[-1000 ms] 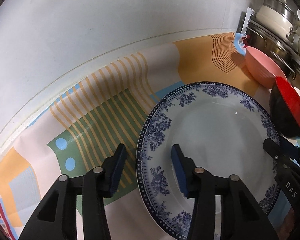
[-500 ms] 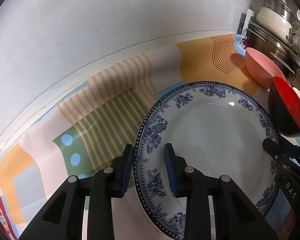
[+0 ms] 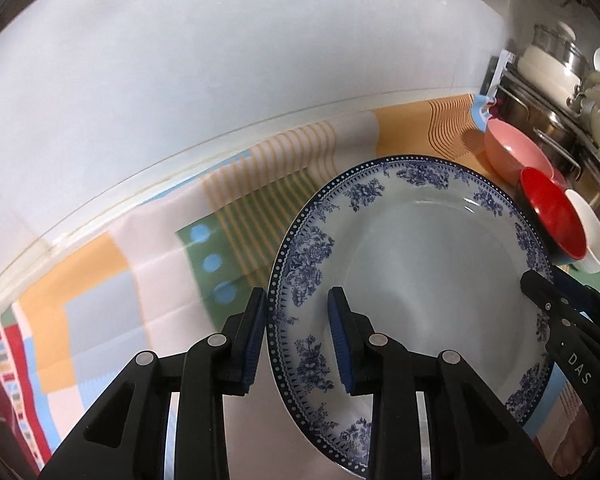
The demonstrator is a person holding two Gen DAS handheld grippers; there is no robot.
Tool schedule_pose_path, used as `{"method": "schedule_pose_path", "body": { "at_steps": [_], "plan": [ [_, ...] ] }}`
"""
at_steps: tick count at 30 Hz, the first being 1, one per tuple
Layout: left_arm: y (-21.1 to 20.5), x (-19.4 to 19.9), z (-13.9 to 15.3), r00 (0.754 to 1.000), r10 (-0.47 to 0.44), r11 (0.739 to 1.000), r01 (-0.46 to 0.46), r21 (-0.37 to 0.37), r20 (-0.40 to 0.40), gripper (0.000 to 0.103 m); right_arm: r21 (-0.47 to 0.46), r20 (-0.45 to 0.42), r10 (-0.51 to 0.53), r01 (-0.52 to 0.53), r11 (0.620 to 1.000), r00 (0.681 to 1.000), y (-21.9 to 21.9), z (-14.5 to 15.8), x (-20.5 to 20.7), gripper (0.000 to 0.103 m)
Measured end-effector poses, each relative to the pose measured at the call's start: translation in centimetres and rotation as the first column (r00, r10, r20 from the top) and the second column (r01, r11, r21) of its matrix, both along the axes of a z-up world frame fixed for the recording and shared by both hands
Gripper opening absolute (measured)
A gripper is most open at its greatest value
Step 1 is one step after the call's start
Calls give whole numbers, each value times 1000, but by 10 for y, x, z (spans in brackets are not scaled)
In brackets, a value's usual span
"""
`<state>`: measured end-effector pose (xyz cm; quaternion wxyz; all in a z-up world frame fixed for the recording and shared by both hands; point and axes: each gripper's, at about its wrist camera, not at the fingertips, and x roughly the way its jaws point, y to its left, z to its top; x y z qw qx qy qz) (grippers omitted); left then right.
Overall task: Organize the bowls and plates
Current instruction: 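Lift the blue-and-white plate with both grippers and carry it toward the lime-green plate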
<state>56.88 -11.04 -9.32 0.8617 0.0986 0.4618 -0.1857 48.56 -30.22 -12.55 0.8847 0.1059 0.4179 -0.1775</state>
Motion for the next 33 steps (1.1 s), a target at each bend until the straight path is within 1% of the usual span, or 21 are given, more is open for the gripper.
{"method": "schedule_pose_path", "body": {
  "at_steps": [7,16,22,33],
  "plan": [
    [31,-31,18,996,83,996,-83,-22,16,31,10,20,54,-54,999,998,21,22,-17,36],
    [71,-73,30,982,188,981,-188,-55,10,31,0,30,143,-143,990,989,51,41,-43,36],
    [97,-105,38,968,252,966,-251,-58,18,31,-7,27,206,-206,978,978,74,49,-61,36],
    [140,-164,42,948,318,947,-317,-50,12,31,9,14,304,-304,953,953,106,56,-95,36]
  ]
}}
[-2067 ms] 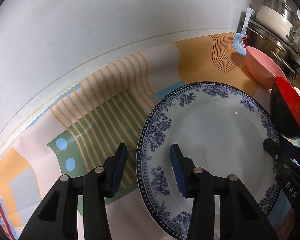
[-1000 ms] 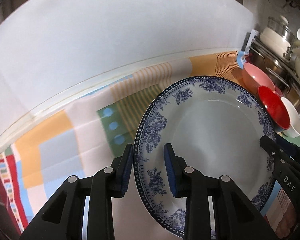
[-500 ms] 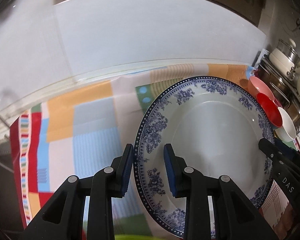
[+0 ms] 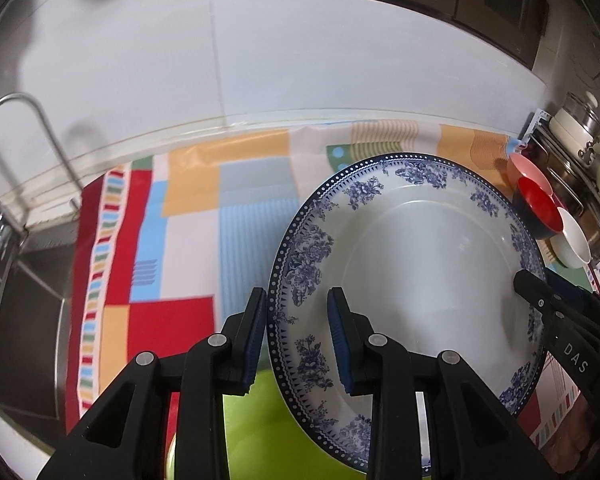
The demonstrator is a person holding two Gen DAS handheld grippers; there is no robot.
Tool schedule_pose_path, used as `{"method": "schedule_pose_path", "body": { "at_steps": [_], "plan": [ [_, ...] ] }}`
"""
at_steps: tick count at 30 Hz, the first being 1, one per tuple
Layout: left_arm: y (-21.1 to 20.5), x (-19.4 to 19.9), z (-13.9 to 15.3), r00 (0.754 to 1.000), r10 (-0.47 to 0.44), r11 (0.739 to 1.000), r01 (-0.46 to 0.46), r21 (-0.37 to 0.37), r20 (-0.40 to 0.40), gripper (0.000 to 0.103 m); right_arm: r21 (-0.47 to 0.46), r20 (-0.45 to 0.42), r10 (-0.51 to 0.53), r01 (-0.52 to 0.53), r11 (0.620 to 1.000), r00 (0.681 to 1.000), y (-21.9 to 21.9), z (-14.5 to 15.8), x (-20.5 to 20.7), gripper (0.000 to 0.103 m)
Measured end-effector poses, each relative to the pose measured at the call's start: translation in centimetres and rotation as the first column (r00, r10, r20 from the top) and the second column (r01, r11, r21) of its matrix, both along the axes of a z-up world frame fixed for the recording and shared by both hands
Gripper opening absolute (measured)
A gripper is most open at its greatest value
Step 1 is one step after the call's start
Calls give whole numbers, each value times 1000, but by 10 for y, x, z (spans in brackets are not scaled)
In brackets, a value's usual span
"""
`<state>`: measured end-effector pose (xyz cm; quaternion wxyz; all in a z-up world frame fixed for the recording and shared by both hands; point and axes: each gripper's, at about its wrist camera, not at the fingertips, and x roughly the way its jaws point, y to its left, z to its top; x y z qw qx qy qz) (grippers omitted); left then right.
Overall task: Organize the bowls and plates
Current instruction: 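Lift the blue-and-white plate with both grippers and carry it toward the lime-green plate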
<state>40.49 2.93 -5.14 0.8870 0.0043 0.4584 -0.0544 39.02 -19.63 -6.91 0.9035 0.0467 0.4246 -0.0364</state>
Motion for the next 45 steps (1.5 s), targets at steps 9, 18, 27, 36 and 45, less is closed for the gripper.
{"method": "schedule_pose_path", "body": {
  "at_steps": [9,18,27,36,45],
  "plan": [
    [32,-38,2,999,38,999,-38,-10,-12,31,-10,-17,60,-61,998,998,31,3,-27,36],
    [65,-66,-2,998,54,998,-54,-9,-38,31,-22,-40,96,-97,995,995,66,3,-50,36],
    [91,-87,-11,996,38,999,-38,0,-77,31,-27,-72,115,-117,993,991,95,0,-67,36],
    [97,-95,-31,990,-4,1000,5,7,-138,31,-43,-131,97,-103,994,987,111,-15,-81,37],
    [94,-100,-50,978,-69,997,72,8,-198,31,-46,-199,64,-75,996,978,111,-33,-91,37]
  ]
}}
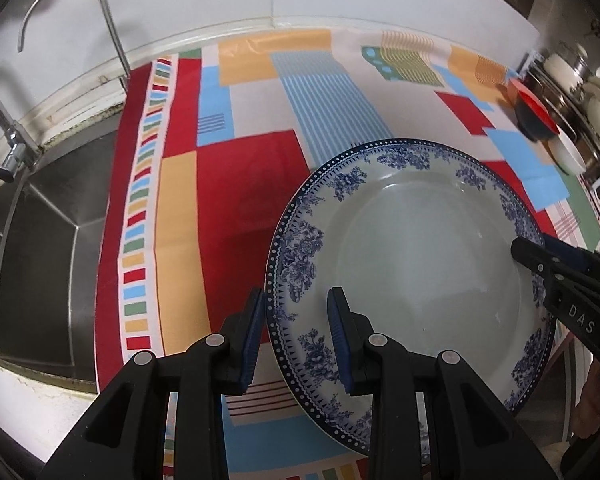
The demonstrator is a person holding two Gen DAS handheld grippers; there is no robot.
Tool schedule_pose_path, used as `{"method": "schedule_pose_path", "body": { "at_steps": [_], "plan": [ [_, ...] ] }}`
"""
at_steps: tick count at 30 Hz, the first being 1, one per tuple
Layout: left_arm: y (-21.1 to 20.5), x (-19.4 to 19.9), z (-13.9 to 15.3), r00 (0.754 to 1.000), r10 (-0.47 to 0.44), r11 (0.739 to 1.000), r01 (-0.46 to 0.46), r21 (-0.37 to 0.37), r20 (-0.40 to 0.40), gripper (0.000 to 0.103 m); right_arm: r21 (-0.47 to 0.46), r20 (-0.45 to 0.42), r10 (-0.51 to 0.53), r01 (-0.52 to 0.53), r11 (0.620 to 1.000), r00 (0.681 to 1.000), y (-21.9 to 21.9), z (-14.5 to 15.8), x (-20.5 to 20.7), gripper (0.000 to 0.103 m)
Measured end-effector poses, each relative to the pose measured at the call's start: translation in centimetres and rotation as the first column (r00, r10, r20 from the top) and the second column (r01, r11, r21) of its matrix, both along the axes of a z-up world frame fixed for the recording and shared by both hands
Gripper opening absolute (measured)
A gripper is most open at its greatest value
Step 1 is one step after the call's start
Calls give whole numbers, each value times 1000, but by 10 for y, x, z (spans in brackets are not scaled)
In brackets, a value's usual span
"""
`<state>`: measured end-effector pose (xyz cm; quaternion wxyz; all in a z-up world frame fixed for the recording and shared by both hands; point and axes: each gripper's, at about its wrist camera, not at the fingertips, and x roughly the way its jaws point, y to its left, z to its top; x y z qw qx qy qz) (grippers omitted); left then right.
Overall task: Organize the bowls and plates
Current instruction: 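Lift the blue-and-white plate with both grippers and carry it toward the lime-green plate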
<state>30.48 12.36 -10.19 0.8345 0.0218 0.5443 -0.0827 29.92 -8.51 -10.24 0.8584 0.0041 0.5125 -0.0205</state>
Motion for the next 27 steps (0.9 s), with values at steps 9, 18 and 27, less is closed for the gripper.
{"method": "schedule_pose_path", "body": {
  "at_steps": [9,18,27],
  "plan": [
    [-1,2,-8,999,-31,1000,31,2,-24,31,-2,-39,-37,37,999,999,-2,-11,-8,37],
    [-2,4,-10,999,-49,999,49,4,-24,34,9,-58,-65,66,998,996,-3,-19,-8,37],
    [-2,7,-11,998,-61,998,60,-20,-28,44,33,-95,-75,79,996,993,-6,-26,-6,40]
  ]
}}
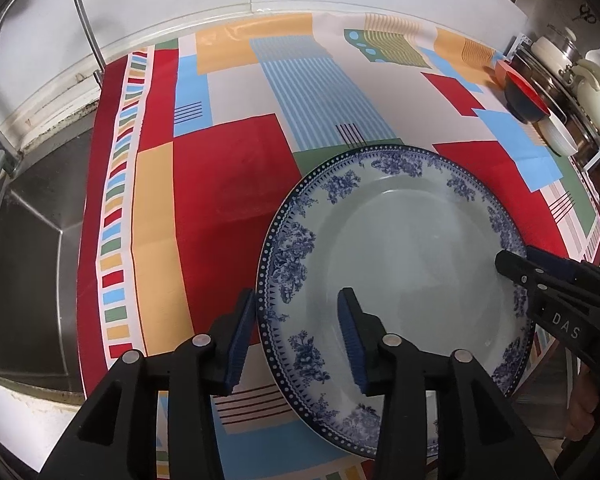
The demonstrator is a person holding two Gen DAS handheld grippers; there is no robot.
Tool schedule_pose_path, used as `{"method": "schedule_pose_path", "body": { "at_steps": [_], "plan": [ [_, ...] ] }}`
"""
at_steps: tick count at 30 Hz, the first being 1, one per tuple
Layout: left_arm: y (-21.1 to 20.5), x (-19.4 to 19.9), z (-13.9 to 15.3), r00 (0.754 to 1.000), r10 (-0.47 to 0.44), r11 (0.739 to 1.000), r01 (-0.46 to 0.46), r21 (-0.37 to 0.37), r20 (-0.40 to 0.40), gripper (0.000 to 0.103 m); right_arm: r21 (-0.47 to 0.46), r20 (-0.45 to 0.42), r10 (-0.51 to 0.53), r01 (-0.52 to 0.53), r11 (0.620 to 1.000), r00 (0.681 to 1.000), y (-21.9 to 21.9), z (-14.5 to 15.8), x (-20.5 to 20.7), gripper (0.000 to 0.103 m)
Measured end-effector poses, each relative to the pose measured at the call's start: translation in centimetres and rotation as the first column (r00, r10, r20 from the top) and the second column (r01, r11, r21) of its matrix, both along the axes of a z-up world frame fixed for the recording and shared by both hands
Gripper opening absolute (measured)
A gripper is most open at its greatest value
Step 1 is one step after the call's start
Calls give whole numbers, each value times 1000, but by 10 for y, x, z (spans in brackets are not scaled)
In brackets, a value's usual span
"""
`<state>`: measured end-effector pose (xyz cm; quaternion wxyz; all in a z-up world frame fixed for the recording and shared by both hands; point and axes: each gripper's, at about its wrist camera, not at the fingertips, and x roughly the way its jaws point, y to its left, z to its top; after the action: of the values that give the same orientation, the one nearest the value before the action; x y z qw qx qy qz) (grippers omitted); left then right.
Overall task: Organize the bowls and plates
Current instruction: 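Lift the blue-and-white plate with both grippers and carry it toward the lime-green plate, then lower the blue-and-white plate onto the lime-green plate and open both grippers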
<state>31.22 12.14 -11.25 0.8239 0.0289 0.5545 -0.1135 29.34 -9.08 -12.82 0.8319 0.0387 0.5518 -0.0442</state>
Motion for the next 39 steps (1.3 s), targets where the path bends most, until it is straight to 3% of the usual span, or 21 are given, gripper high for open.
{"method": "schedule_pose_path", "body": {
  "at_steps": [3,5,18,28,39],
  "plan": [
    [-2,0,4,1000,-9,1000,9,-2,18,51,8,1,0,0,1000,1000,0,0,0,43],
    [-2,0,7,999,-11,1000,11,5,37,54,3,17,-4,4,1000,1000,-1,4,0,52],
    [-21,3,43,974,-109,994,109,8,201,56,-30,144,-59,64,998,988,-11,34,-8,52],
    [-69,2,70,943,-156,987,163,1,293,56,-55,245,-127,145,988,961,-47,58,-20,52],
    [-149,4,89,935,-154,984,174,-33,319,56,-50,309,-113,135,990,944,-119,83,-24,52]
  ]
}}
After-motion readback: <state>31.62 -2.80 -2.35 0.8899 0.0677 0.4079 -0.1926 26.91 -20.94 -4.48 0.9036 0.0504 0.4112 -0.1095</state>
